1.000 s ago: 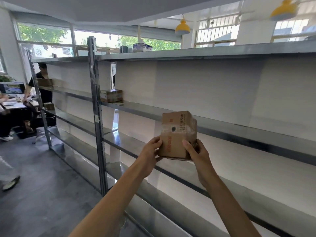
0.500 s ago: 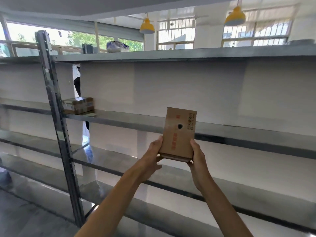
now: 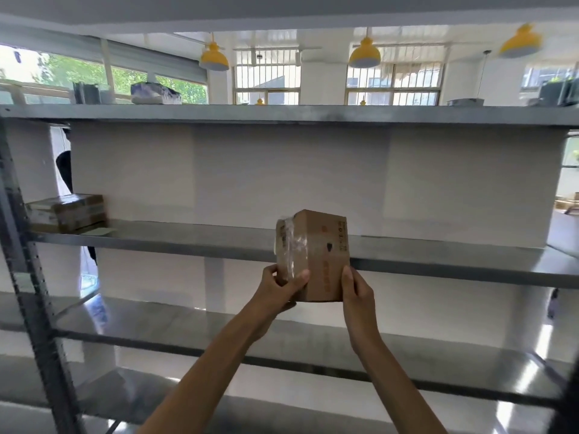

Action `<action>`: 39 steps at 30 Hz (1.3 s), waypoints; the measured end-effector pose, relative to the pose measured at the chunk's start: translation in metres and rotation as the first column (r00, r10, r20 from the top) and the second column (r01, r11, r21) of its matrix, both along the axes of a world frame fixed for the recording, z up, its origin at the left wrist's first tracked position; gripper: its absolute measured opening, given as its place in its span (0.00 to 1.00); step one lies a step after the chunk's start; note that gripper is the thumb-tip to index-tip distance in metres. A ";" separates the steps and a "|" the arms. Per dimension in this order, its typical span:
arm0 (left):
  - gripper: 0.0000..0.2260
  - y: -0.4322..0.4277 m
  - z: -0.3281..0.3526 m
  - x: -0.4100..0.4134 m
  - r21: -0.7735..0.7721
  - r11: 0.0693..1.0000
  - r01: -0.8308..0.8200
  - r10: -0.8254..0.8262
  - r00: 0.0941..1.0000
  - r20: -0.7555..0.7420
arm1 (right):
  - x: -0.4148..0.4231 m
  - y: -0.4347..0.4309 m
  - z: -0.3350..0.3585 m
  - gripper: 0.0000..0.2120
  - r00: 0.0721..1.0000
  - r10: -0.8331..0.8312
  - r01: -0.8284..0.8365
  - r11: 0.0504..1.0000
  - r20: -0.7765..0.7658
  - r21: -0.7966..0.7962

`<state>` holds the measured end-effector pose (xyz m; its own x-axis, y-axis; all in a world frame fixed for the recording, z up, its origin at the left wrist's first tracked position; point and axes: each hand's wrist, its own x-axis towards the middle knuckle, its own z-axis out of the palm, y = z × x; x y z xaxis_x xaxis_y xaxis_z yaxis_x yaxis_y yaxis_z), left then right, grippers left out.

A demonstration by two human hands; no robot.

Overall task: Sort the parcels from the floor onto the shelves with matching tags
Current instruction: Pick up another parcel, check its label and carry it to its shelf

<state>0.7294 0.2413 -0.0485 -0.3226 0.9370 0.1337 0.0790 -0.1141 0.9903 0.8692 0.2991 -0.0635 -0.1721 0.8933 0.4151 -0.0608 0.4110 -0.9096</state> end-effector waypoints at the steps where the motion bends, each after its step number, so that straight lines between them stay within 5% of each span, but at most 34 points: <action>1: 0.46 0.001 0.001 0.002 0.009 1.000 -0.004 0.004 1.000 0.001 | 0.002 0.001 -0.001 0.15 1.000 -0.018 0.018 1.000 0.004 0.016; 13: 0.49 0.022 0.007 0.006 0.054 0.991 -0.119 0.119 0.993 0.001 | -0.004 0.001 0.006 0.35 0.978 -0.087 0.046 0.976 0.189 0.212; 18: 0.37 0.030 0.005 0.001 0.077 0.978 -0.195 0.198 0.980 -0.033 | -0.001 0.007 0.007 0.46 0.969 0.005 -0.047 0.985 0.248 0.165; 25: 0.31 0.034 0.001 -0.008 0.189 0.933 -0.305 0.342 0.916 -0.211 | 0.002 0.012 -0.003 0.36 0.972 0.068 -0.112 0.975 0.225 0.191; 35: 0.24 0.042 0.004 -0.004 0.227 0.933 -0.278 0.324 0.926 -0.196 | 0.010 0.025 -0.002 0.32 0.962 0.113 -0.164 0.967 0.249 0.196; 39: 0.14 0.040 0.009 -0.004 0.246 0.935 -0.254 0.304 0.933 -0.193 | 0.020 0.027 0.004 0.31 0.964 0.134 -0.170 0.975 0.229 0.146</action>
<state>0.7255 0.2812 -0.0394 -0.5049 0.7544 0.4195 0.3559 -0.2608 0.8974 0.8891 0.3262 -0.0593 -0.4022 0.7732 0.4903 0.0569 0.5556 -0.8295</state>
